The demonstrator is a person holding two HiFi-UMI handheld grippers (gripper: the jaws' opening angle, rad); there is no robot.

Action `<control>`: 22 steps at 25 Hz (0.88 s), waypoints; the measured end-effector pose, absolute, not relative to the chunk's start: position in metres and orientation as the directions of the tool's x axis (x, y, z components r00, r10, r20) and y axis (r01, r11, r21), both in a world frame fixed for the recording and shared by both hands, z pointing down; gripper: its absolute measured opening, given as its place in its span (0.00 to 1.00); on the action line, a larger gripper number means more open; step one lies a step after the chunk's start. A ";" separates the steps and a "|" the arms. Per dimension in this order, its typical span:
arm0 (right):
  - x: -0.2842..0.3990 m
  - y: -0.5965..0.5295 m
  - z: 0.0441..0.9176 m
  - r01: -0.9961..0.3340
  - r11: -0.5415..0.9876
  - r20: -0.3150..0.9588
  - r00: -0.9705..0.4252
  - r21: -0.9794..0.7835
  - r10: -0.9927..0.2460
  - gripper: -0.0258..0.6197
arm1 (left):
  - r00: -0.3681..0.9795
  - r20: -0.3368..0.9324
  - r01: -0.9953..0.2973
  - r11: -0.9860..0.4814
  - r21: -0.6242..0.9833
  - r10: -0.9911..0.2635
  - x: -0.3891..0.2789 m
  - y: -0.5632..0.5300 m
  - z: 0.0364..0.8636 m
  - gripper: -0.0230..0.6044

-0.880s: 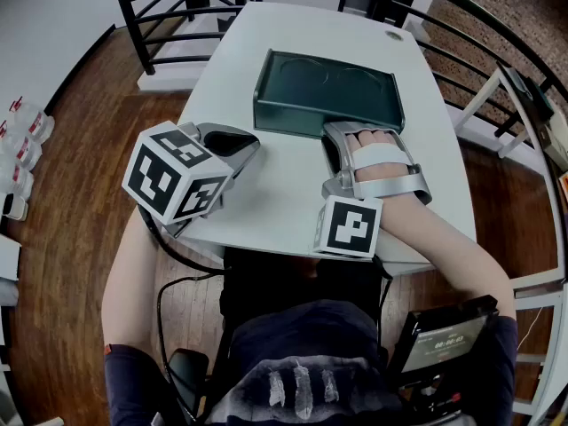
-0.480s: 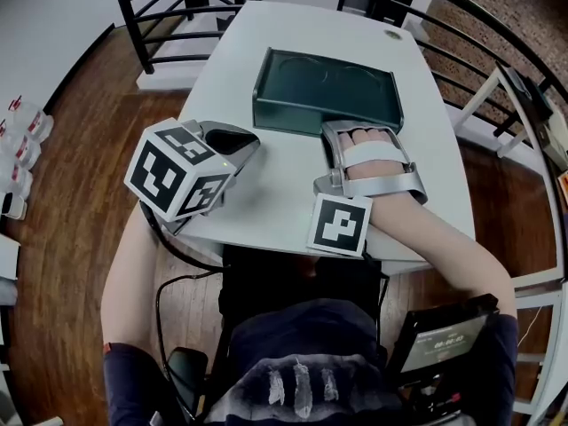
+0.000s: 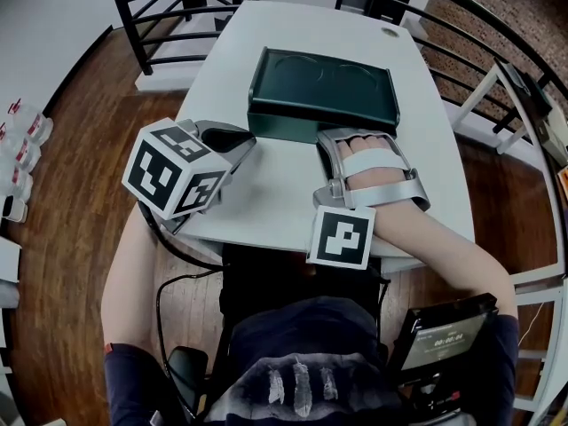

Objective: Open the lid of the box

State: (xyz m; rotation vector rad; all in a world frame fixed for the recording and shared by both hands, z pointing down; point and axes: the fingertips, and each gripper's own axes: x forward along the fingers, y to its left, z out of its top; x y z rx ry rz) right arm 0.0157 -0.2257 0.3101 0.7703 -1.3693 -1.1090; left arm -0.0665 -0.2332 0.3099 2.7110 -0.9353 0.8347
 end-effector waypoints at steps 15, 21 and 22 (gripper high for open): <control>0.016 -0.197 0.312 0.194 0.366 0.399 -0.175 0.910 -0.900 0.15 | 0.595 0.537 -0.679 -0.731 -0.061 -0.598 -0.109 -0.221 0.309 0.06; 0.014 -0.177 0.314 0.200 0.387 0.424 -0.197 0.900 -0.884 0.15 | 0.541 0.569 -0.714 -0.696 -0.079 -0.620 -0.118 -0.233 0.315 0.06; 0.014 -0.174 0.315 0.203 0.385 0.423 -0.200 0.900 -0.884 0.15 | 0.537 0.576 -0.715 -0.695 -0.078 -0.616 -0.117 -0.234 0.317 0.06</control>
